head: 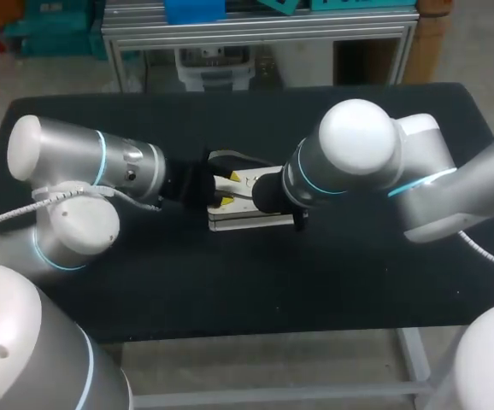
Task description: Pick up the bag, open it, inspect its contents, close it, and place it on the opposite side
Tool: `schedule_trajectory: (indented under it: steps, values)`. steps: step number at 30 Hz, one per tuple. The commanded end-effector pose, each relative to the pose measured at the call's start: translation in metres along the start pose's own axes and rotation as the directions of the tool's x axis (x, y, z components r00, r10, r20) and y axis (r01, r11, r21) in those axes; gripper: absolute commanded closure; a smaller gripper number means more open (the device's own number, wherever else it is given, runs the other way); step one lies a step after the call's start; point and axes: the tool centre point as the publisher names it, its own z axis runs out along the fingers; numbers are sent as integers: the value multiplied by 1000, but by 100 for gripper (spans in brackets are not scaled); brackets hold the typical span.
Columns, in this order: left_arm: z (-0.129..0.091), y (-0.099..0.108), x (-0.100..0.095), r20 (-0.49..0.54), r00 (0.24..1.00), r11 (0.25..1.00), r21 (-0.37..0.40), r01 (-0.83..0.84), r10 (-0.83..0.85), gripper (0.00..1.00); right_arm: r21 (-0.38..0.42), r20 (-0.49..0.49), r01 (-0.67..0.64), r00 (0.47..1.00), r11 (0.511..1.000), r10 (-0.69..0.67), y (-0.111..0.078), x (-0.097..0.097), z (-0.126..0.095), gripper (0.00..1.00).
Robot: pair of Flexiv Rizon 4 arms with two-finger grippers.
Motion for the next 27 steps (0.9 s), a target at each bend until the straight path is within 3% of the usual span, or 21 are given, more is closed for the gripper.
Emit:
schedule_trajectory:
  steps: [1,3,4,5,18,27]
  values:
    - [14,6,3,52,999,999,-51,5,-3,68,1,5,-1,1000,1000,1,1,2,3,100]
    - [15,10,1,57,998,998,-60,17,-13,83,1,5,-1,1000,1000,1,1,2,3,100]
    - [15,12,-1,62,998,997,-69,22,-18,96,1,5,-1,1000,1000,1,1,2,3,100]
    - [15,14,-2,67,997,997,-73,32,-27,100,1,5,-1,1000,1000,1,1,2,3,100]
    - [-7,19,-35,78,974,976,-37,217,-213,100,1,5,-1,1000,1000,1,1,2,3,100]
    - [-19,27,-53,-20,906,906,-17,423,-423,100,1,5,-1,1000,1000,1,1,2,3,100]
